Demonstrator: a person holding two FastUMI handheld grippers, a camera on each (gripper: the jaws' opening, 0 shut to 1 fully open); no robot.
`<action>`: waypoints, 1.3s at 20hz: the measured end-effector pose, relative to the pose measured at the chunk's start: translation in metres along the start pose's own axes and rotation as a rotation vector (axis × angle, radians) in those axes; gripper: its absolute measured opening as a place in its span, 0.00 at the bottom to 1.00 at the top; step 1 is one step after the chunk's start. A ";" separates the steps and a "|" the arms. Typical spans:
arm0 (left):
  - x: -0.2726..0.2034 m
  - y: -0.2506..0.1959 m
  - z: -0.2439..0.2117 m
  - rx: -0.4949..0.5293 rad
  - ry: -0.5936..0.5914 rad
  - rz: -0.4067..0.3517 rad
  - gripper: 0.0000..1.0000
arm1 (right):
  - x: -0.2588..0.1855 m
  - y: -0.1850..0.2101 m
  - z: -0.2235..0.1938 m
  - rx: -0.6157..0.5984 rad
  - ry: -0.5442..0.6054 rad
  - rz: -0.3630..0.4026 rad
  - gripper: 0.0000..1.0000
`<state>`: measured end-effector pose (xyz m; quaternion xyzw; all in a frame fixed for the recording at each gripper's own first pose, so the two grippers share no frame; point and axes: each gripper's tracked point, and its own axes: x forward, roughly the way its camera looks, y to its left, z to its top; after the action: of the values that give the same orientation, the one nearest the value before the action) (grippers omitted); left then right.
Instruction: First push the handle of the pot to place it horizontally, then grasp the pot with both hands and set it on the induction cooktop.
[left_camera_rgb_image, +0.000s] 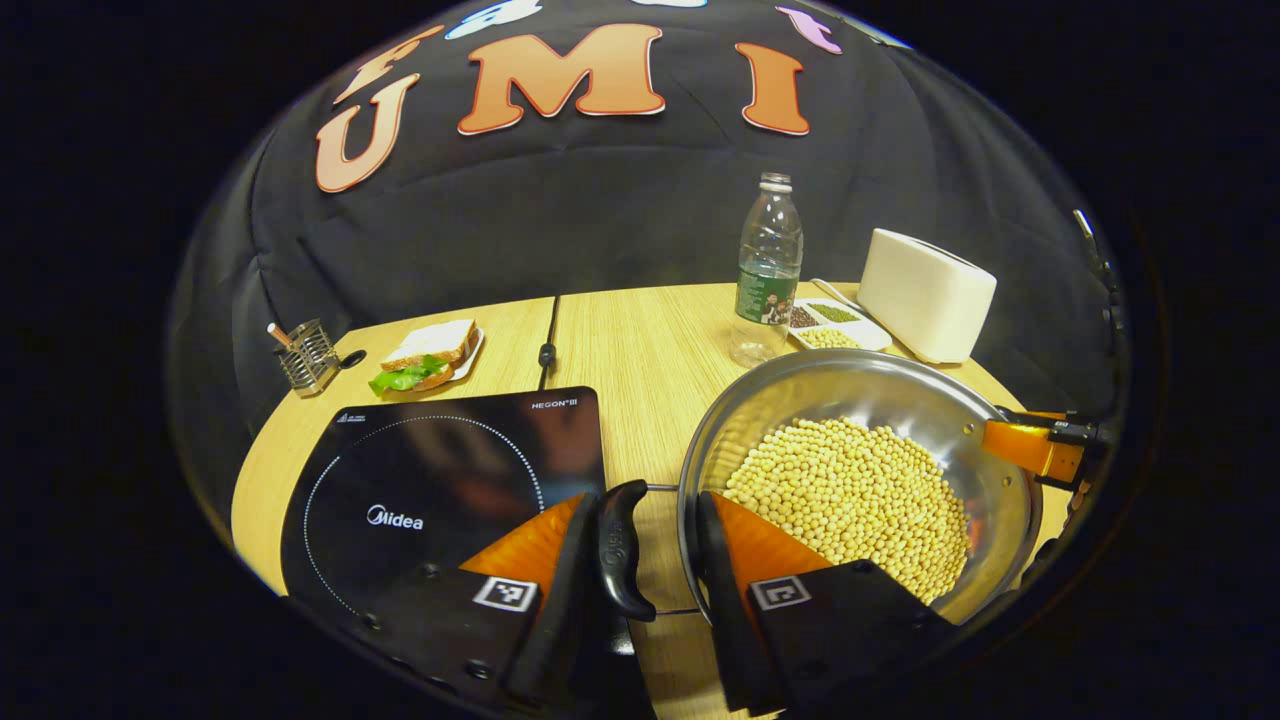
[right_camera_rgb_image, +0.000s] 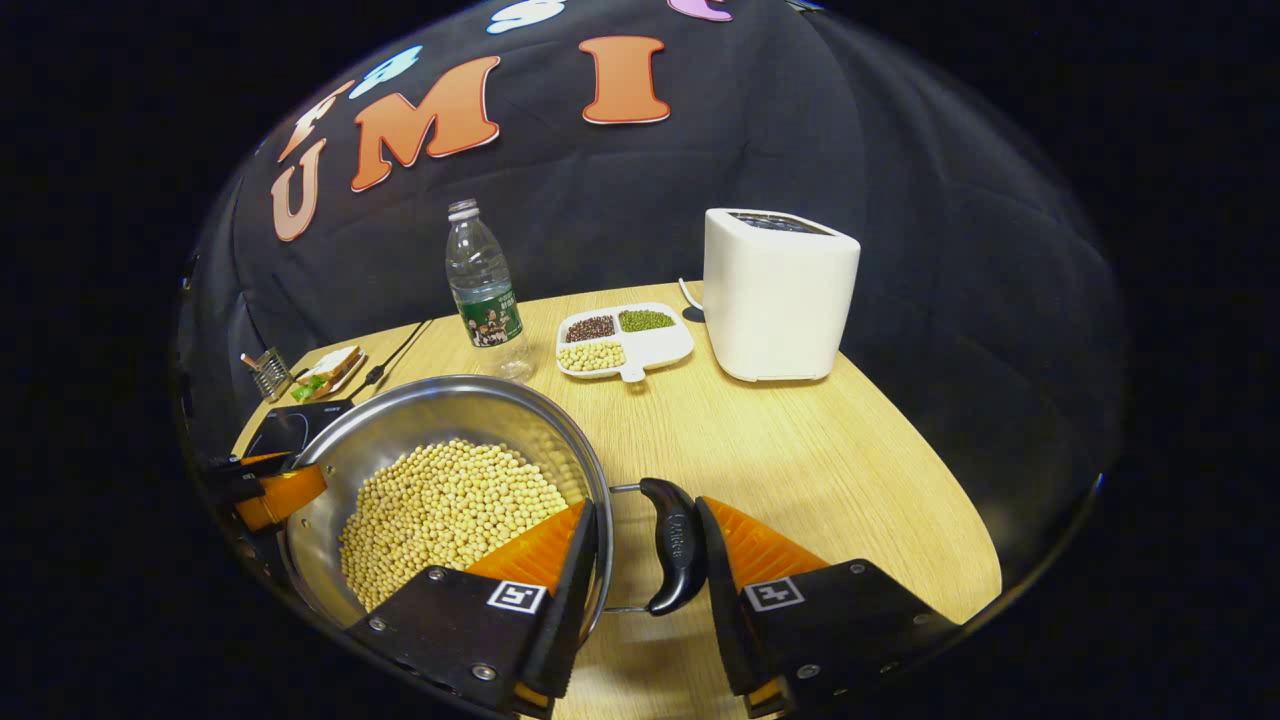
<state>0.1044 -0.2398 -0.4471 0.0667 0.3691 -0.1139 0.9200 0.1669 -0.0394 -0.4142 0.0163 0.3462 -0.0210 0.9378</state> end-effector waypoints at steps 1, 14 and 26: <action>-0.001 0.000 0.000 -0.001 -0.001 0.005 0.63 | 0.000 0.001 0.000 -0.014 -0.007 0.003 0.56; -0.029 0.006 0.013 -0.052 0.008 0.036 0.51 | -0.028 0.002 0.014 0.109 -0.020 0.015 0.44; -0.070 0.049 0.051 -0.071 -0.017 0.054 0.53 | -0.061 0.052 0.059 0.092 -0.073 0.055 0.43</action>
<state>0.1023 -0.1918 -0.3598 0.0429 0.3633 -0.0763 0.9275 0.1614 0.0120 -0.3290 0.0683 0.3101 -0.0116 0.9482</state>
